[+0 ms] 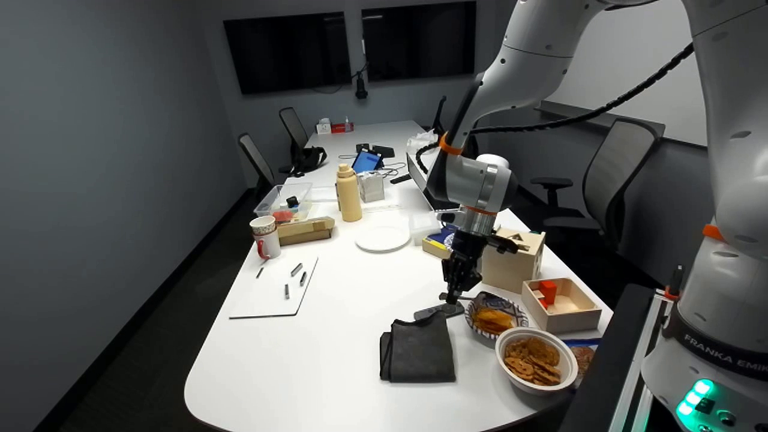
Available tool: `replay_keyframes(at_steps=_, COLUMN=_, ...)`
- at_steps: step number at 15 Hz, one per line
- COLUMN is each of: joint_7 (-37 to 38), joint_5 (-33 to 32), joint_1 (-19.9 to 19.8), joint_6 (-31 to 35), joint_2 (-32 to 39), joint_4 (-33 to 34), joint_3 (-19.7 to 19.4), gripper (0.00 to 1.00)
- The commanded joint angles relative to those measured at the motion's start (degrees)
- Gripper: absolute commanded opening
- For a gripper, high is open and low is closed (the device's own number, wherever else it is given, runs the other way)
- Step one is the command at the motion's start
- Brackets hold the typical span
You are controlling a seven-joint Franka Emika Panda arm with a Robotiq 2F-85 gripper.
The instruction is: Use the spoon to stir in the bowl
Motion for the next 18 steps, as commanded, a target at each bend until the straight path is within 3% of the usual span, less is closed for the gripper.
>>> replay_keyframes(at_steps=1, joint_7=-6.4, joint_5=-2.4, joint_1=-1.6, joint_6=-1.8, joint_2=1.0, joint_4=-0.1, joint_3=0.1, gripper=0.01)
replay_keyframes(at_steps=6, joint_7=-13.9, joint_5=-6.5, joint_1=-2.7, joint_6=-6.5, joint_2=1.6, joint_4=0.1, joint_3=0.1, gripper=0.01)
replay_keyframes(at_steps=13, joint_7=-18.7, joint_5=-14.3, joint_1=-5.2, joint_6=-21.3, joint_2=0.1, joint_4=1.2, joint_3=-1.3, gripper=0.01)
replay_keyframes(at_steps=18, joint_7=-22.7, joint_5=-17.4, joint_1=-6.3, joint_6=-27.7, joint_2=1.0, joint_4=3.0, joint_3=-2.4, gripper=0.01)
